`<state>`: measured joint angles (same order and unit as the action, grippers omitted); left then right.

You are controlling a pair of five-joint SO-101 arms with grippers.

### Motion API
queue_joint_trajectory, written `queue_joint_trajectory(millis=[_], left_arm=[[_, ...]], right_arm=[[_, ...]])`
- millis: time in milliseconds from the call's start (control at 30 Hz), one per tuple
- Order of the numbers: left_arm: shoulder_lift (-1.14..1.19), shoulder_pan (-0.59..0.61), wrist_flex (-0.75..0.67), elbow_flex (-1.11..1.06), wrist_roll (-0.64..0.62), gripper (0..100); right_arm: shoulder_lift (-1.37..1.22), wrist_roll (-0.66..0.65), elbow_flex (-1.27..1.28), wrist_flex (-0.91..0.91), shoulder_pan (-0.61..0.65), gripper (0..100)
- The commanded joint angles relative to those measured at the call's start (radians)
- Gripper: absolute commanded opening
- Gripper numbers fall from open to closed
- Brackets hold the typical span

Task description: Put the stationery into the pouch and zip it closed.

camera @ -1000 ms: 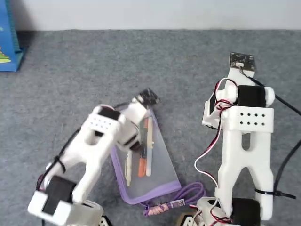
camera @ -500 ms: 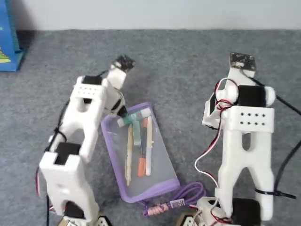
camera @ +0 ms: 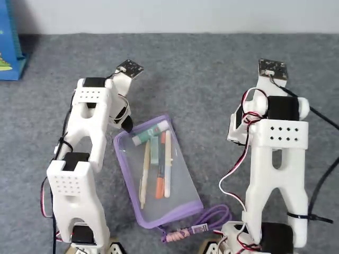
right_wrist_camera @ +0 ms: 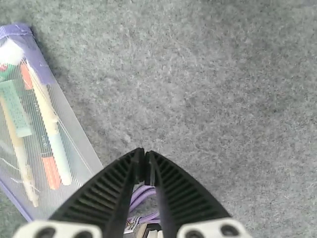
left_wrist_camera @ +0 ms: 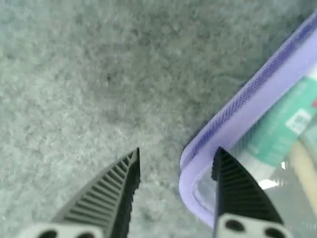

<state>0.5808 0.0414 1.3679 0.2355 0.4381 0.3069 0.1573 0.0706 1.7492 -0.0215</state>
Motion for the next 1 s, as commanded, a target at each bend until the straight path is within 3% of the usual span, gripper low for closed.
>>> queue_joint_trajectory(millis=[0, 433, 633, 967], left_arm=[[-0.081, 0.012, 0.064, 0.035, -0.008, 22], [-0.293, -0.006, 0.336, -0.008, 0.074, 22], [-0.456, -0.049, 0.299, -0.255, 0.101, 22], [-0.922, -0.21, 0.184, -0.704, 0.074, 22]], right_arm=[[0.039, 0.0, -0.026, 0.035, -0.007, 0.9], [0.039, 0.0, -0.026, 0.035, -0.015, 0.9], [0.039, 0.0, -0.026, 0.03, -0.016, 0.9], [0.041, -0.057, -0.049, 0.024, -0.101, 0.9]])
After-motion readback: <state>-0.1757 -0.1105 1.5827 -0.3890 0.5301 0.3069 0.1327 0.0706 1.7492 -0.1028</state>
